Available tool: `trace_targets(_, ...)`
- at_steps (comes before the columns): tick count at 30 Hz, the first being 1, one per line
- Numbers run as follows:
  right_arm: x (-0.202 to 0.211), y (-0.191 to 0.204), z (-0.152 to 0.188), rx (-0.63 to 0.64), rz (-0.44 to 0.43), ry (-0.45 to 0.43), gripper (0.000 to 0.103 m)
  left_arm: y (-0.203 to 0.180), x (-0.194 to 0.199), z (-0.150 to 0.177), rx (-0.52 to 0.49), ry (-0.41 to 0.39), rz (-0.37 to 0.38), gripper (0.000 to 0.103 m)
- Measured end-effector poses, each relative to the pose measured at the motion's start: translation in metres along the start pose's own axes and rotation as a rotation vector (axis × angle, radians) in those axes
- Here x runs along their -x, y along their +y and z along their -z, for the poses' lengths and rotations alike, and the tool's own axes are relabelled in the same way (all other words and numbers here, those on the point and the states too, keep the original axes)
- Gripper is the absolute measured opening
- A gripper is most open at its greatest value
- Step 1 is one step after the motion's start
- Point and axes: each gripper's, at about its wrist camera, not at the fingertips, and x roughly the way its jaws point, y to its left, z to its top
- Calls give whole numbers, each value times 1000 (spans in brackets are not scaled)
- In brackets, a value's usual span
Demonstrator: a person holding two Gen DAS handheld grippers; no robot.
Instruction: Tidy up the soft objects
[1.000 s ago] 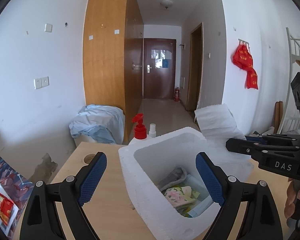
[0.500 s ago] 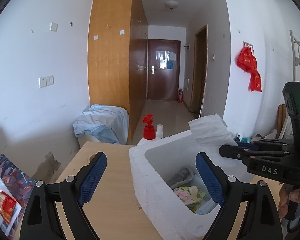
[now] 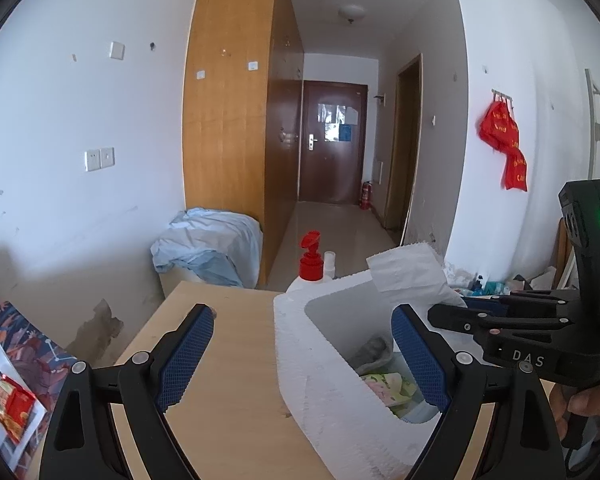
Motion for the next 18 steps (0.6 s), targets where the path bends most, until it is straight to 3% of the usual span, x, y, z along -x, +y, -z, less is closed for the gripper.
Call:
trace_targets(4, -1, -2, -1, 1, 3, 8, 25, 1, 1, 0, 0, -2, -1, 91)
trace_targets(6, -1, -2, -1, 2, 11, 8, 37, 0, 3, 0, 1, -4, -1, 91)
trace_targets(8, 0, -1, -1, 7, 23, 7, 66, -1, 4, -1, 5, -7, 3, 91)
trace_targets(10, 3, 1, 0, 17, 40, -12, 72, 1, 6, -1, 7, -9, 3, 91)
trace_targets(18, 5, 6, 1, 43, 56, 0, 76, 2, 8, 0, 8, -9, 3, 91)
